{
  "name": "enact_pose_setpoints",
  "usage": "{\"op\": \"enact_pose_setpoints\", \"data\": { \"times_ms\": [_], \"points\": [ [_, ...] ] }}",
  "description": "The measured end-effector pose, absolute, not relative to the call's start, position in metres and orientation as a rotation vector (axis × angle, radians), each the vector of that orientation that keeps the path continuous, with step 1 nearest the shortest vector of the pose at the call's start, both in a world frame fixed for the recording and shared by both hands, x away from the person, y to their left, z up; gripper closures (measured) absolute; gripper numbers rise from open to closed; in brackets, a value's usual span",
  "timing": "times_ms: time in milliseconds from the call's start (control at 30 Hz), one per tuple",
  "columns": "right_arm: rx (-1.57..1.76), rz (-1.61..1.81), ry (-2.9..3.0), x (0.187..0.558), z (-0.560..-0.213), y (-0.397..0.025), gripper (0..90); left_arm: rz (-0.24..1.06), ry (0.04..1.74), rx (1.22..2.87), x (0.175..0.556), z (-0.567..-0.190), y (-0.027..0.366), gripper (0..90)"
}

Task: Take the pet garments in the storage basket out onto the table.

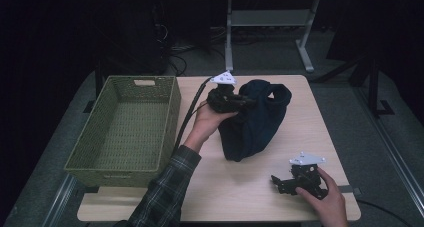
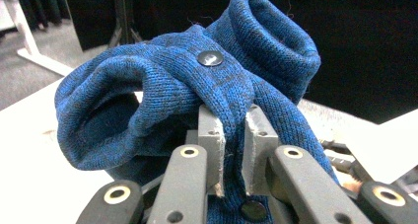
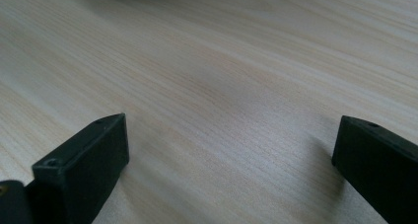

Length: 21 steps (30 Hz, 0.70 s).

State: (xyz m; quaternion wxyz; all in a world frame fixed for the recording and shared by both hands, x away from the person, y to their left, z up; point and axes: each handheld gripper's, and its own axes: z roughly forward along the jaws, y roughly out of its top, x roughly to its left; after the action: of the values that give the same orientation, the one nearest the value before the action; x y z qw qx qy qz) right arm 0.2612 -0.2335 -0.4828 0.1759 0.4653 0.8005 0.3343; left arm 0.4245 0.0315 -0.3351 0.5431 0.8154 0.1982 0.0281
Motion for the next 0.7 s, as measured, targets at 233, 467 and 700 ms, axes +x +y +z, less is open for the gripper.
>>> {"op": "enact_pose_setpoints", "data": {
  "times_ms": [233,467,700],
  "points": [
    [1.317,0.945,2.268,0.261,-0.483,-0.234,0.4,0.039,0.491,1.994,0.430,-0.368,0.011,80.5],
    [1.320,0.945,2.268,0.261,-0.483,-0.233,0.5,0.025,0.506,2.052,0.433,-0.395,-0.005,79.4],
    [1.315,0.945,2.268,0.261,-0.483,-0.234,0.5,0.010,0.527,2.098,0.434,-0.414,-0.012,62.7]
  ]
}}
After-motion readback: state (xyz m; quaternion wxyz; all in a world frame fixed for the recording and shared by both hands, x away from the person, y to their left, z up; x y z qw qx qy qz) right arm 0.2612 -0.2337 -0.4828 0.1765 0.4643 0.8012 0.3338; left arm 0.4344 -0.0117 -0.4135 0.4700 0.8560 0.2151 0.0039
